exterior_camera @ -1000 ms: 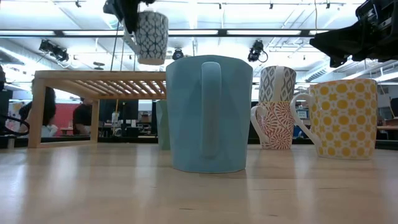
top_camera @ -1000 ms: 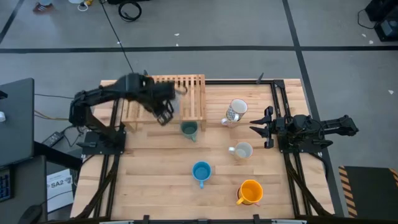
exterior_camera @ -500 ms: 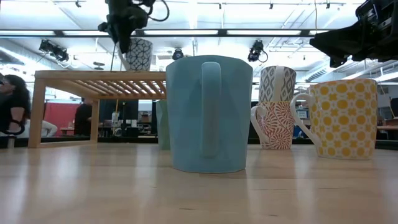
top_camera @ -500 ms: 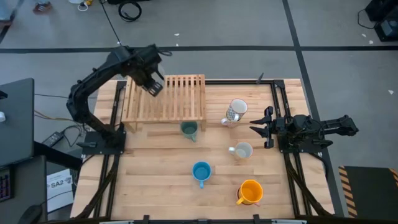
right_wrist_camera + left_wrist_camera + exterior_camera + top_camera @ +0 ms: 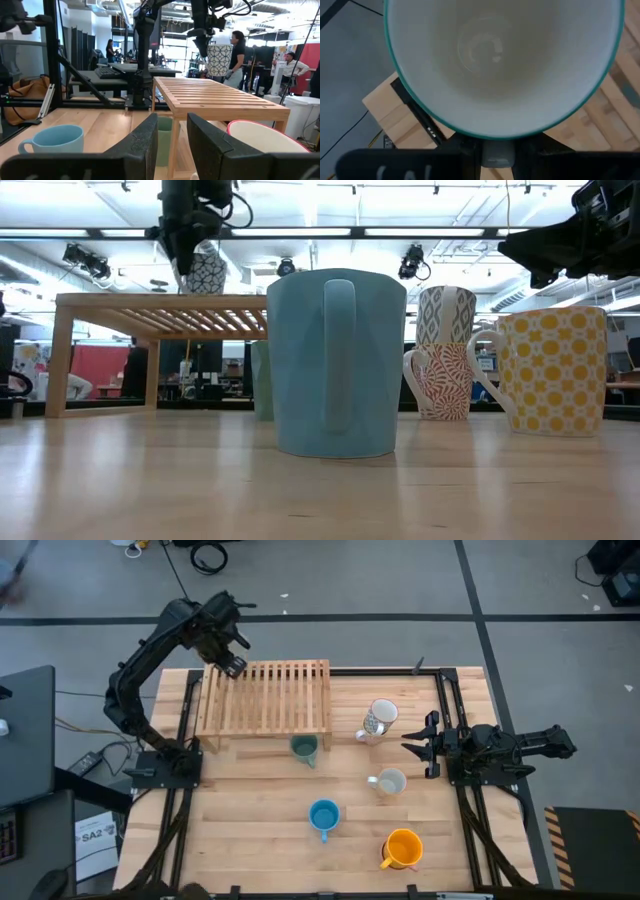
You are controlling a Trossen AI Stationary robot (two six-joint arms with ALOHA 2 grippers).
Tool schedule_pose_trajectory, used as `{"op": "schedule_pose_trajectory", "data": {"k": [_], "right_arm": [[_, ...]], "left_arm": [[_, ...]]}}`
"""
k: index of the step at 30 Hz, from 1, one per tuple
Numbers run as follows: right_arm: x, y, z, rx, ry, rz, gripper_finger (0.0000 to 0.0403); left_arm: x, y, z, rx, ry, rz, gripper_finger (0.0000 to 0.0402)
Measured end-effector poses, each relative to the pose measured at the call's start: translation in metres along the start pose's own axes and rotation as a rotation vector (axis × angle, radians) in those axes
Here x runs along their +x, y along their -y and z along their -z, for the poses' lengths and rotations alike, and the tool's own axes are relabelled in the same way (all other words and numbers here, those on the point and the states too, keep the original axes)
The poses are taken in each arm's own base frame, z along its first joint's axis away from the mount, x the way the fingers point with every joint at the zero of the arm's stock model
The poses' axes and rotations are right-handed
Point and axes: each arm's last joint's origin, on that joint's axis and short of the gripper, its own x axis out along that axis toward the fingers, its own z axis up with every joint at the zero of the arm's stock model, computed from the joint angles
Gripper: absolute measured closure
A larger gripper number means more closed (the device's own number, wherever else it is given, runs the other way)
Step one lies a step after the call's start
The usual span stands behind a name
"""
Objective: Place coffee mugs
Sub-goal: Put the white-blue patterned mug on the shelf
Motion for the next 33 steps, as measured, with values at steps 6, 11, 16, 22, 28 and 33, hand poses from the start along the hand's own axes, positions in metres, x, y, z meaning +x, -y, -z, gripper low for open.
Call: {"op": "schedule_pose_trajectory", "data": {"k": [6, 11, 16, 22, 28, 33], "right_arm": [[0.000, 0.000, 0.000, 0.000, 0.000, 0.000, 0.0293], [0.000, 0.000, 0.000, 0.000, 0.000, 0.000, 0.0293], [0.000, 0.000, 0.000, 0.000, 0.000, 0.000, 0.0293], [0.000, 0.000, 0.000, 0.000, 0.000, 0.000, 0.0293], [0.000, 0.000, 0.000, 0.000, 0.000, 0.000, 0.0293], [0.000, 0.000, 0.000, 0.000, 0.000, 0.000, 0.0293]], "left_arm": [[0.003, -0.019, 0.000, -0.054, -0.012, -0.011, 0.0331], [0.010, -0.024, 0.002, -0.075, -0.040, 0.019, 0.0331], [0.027, -0.019, 0.006, -0.074, -0.110, 0.057, 0.0331], [0.033, -0.019, 0.007, -0.058, -0.131, 0.057, 0.0331], [0.033, -0.019, 0.007, -0.054, -0.132, 0.057, 0.0331], [0.033, -0.019, 0.007, -0.052, -0.133, 0.057, 0.0331]]}}
